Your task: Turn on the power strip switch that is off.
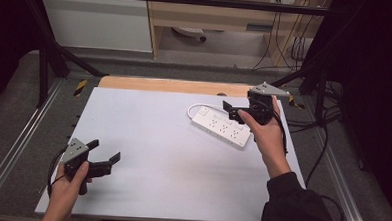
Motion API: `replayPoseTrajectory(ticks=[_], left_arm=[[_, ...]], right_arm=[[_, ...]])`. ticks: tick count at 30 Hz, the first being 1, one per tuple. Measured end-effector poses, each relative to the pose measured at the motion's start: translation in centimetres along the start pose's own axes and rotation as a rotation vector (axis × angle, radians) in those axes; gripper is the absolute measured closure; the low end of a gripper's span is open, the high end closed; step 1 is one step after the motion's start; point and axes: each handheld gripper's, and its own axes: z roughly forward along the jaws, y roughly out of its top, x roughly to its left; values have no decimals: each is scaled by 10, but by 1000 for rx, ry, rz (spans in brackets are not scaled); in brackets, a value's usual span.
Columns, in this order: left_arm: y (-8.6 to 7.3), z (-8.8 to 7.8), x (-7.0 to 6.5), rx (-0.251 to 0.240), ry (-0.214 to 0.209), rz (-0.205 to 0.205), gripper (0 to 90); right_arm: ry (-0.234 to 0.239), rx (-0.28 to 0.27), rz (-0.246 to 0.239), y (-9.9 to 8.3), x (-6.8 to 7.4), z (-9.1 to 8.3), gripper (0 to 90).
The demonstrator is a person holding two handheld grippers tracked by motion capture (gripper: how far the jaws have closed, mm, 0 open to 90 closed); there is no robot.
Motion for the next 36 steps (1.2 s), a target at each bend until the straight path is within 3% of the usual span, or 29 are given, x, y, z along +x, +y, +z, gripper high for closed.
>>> replayPoseTrajectory(ticks=[8, 19, 26, 36], left_arm=[[0, 1, -1, 0, -3, 1, 58], [0, 0, -1, 2, -4, 0, 58], [0, 0, -1, 6, -4, 10, 59], [0, 1, -2, 12, -10, 16, 60]], right_arm=[[1, -2, 12, 2, -2, 14, 36], [-15, 54, 32, -4, -6, 53, 52], [-20, 68, 48, -7, -9, 66, 58], [-29, 116, 29, -7, -12, 87, 65]])
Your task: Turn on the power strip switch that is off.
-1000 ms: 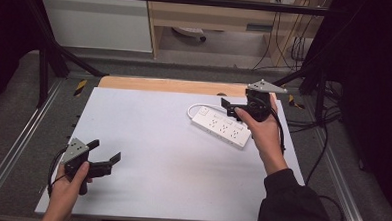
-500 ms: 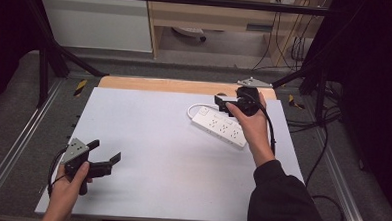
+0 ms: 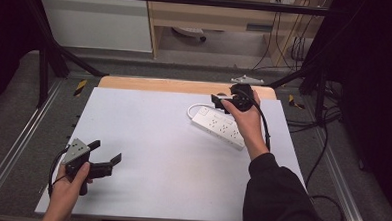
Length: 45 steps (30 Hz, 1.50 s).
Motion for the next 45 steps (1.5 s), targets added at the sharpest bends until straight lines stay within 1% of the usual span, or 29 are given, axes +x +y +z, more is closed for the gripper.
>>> replayPoseTrajectory(ticks=[2, 7, 9, 13, 15, 18, 22, 23, 26, 33, 35, 39, 41, 45], left_arm=[[0, 0, 0, 0, 1, 1, 60], [0, 0, 0, 0, 3, 0, 61], [0, 0, 0, 4, 1, 3, 60], [1, 1, 0, 1, 19, 18, 61], [1, 1, 0, 1, 13, 13, 60], [1, 1, 0, 7, 16, 21, 60], [1, 1, -2, 7, 10, 26, 60], [1, 2, -2, 8, 9, 27, 60], [1, 2, -3, 11, -1, 27, 60], [1, 2, -3, 13, -1, 28, 60], [1, 3, -4, 12, -1, 27, 60], [1, 3, -4, 14, -2, 30, 60], [1, 3, -4, 12, -3, 29, 60], [1, 3, -4, 13, -4, 32, 60]], right_arm=[[-7, 7, -5, 0, 0, 2, 74], [-8, 25, 15, -2, -3, 10, 80], [-11, 40, 24, -5, -6, 16, 82], [-13, 57, 35, -8, -8, 23, 85], [-10, 69, 40, -11, -10, 26, 85], [-17, 86, 46, -13, -10, 31, 89], [-18, 102, 58, -15, -11, 35, 122], [-21, 105, 54, -16, -10, 36, 132], [-24, 103, 54, -16, -9, 38, 195], [-1, 97, 61, -18, -5, 44, 363], [1, 96, 57, -19, -3, 46, 420], [-2, 112, 51, -22, -2, 50, 539], [7, 114, 45, -23, -2, 52, 587], [6, 117, 37, -27, -2, 56, 686]])
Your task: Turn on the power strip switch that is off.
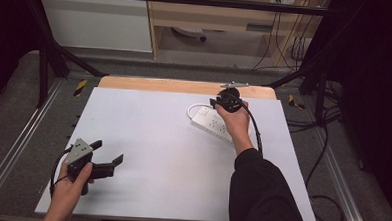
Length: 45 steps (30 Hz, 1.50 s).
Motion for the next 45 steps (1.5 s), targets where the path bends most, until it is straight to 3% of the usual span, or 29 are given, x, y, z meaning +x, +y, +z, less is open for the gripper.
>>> replayPoseTrajectory(ticks=[22, 28, 37, 45], left_arm=[[0, 0, -2, 2, -7, 11, 61], [0, 0, -1, 4, -6, 12, 60], [0, 1, -2, 4, -7, 15, 60], [0, 1, -2, 5, -8, 15, 60]], right_arm=[[-10, 32, -14, -17, 0, 14, 900], [-22, 59, -1, -27, -5, 16, 900], [-25, 56, 7, -37, -11, 12, 900], [-18, 59, 3, -39, -8, 15, 900]])
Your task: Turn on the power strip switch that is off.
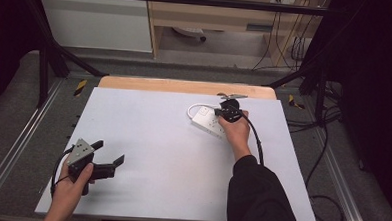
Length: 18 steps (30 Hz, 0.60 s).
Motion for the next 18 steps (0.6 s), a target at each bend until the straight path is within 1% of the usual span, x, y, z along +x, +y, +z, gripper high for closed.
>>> replayPoseTrajectory(ticks=[6, 18], left_arm=[[0, 0, 0, -2, 0, -1, 61], [0, 0, 0, 2, -2, 0, 61]], right_arm=[[-5, 5, -4, -1, 1, 2, 900], [-11, 8, 2, -2, -1, 3, 900]])
